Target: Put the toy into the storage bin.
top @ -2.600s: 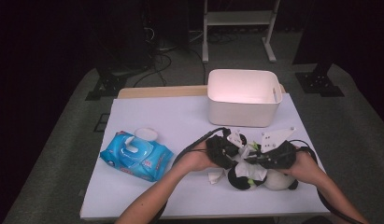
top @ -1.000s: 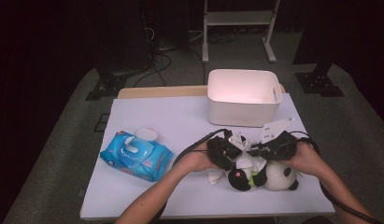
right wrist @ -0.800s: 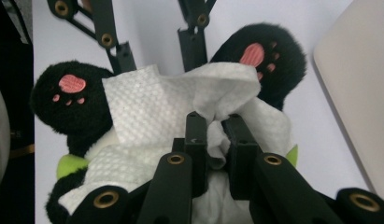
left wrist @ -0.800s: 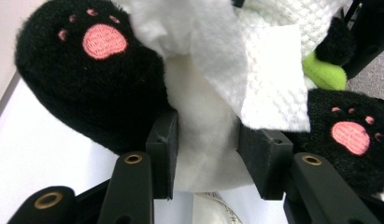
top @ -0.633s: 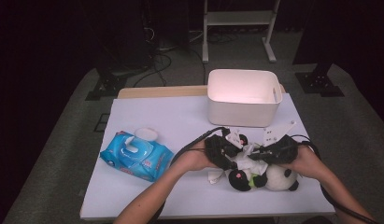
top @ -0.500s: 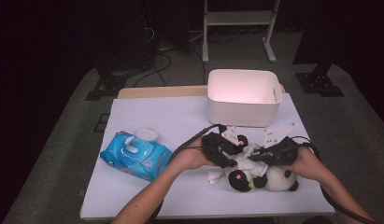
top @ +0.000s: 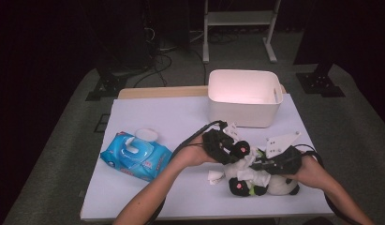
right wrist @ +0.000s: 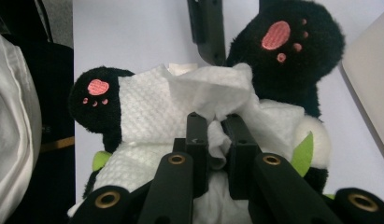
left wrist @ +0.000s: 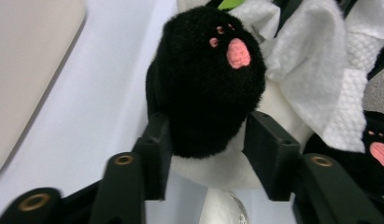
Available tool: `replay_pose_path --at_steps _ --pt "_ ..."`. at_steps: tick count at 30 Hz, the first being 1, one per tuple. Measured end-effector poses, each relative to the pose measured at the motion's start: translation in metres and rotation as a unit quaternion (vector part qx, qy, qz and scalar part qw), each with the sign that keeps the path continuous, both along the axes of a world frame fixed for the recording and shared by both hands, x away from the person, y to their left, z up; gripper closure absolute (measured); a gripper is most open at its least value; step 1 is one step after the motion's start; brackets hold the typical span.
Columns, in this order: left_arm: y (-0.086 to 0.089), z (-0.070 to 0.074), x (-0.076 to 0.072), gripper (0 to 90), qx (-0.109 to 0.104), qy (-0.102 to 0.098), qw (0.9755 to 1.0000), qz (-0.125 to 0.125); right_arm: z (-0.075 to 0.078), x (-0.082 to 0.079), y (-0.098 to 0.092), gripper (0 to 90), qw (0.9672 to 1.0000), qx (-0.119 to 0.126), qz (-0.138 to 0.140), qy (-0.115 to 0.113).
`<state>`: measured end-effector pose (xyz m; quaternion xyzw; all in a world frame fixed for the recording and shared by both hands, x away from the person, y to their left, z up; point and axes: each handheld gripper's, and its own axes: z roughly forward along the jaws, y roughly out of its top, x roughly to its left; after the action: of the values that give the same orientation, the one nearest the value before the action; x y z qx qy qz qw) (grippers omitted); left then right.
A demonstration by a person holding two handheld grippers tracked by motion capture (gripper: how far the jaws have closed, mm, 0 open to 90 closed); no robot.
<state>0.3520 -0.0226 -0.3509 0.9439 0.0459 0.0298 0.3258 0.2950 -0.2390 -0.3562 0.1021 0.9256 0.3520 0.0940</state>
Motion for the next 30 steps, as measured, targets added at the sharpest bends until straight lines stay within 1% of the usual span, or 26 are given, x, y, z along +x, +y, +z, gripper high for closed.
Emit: replay_pose_path --at_steps 2,4,6,7,8,9,10,11,13,18,20,24,27,28,30 --pt "0.0 -0.001 0.001 56.0 -0.008 0.009 0.9999 0.005 0.001 0.0 0.002 81.7 1.0 -0.003 0.003 -0.004" --pt "0.001 -0.002 0.003 56.1 -0.006 0.009 0.9999 0.005 0.001 0.001 0.005 81.7 1.0 -0.003 0.004 -0.007" --pt "0.0 -0.002 0.003 55.8 -0.006 0.006 0.9999 0.009 0.001 -0.001 0.009 81.7 1.0 0.002 0.007 -0.003" --pt "0.0 -0.003 0.003 55.3 -0.001 0.001 1.0 0.009 0.0 -0.002 0.011 81.7 1.0 0.005 0.008 0.001" --pt "0.0 -0.003 0.003 54.9 -0.001 0.001 1.0 0.009 -0.002 -0.003 0.013 81.7 0.9999 0.005 0.015 0.001" --pt "-0.001 -0.003 0.003 54.9 0.0 -0.001 0.9999 0.01 -0.002 -0.003 0.013 81.7 0.9999 0.005 0.015 0.001" --pt "-0.002 -0.003 0.002 52.8 0.0 -0.003 0.9999 0.016 -0.004 -0.006 0.017 81.6 0.9996 0.003 0.028 0.004" --pt "-0.002 -0.002 0.003 49.9 0.001 -0.002 0.9999 0.017 -0.005 -0.008 0.019 81.6 0.9995 0.0 0.032 0.007" --pt "-0.002 -0.001 0.003 47.8 -0.002 -0.002 0.9998 0.018 -0.006 -0.009 0.021 81.7 0.9991 -0.006 0.04 0.012" --pt "-0.004 0.001 0.004 45.7 -0.007 -0.001 0.9998 0.016 -0.006 -0.009 0.021 81.6 0.999 -0.006 0.041 0.017" --pt "-0.005 0.002 0.004 45.7 -0.01 0.001 0.9998 0.017 -0.006 -0.009 0.021 81.6 0.9989 -0.006 0.041 0.019" --pt "-0.008 0.002 0.007 46.2 -0.006 0.001 0.9999 0.011 -0.007 -0.009 0.022 81.6 0.9988 -0.008 0.043 0.021" --pt "-0.009 0.001 0.007 50.2 -0.008 0.004 0.9999 0.01 -0.006 -0.009 0.022 81.7 0.9988 -0.011 0.043 0.019" --pt "-0.008 0.001 0.006 51.3 -0.009 0.004 0.9999 0.011 -0.005 -0.009 0.021 81.7 0.9987 -0.012 0.046 0.017" --pt "-0.008 0.001 0.006 52.8 -0.006 0.002 0.9999 0.008 -0.004 -0.009 0.021 81.7 0.9988 -0.012 0.044 0.018"
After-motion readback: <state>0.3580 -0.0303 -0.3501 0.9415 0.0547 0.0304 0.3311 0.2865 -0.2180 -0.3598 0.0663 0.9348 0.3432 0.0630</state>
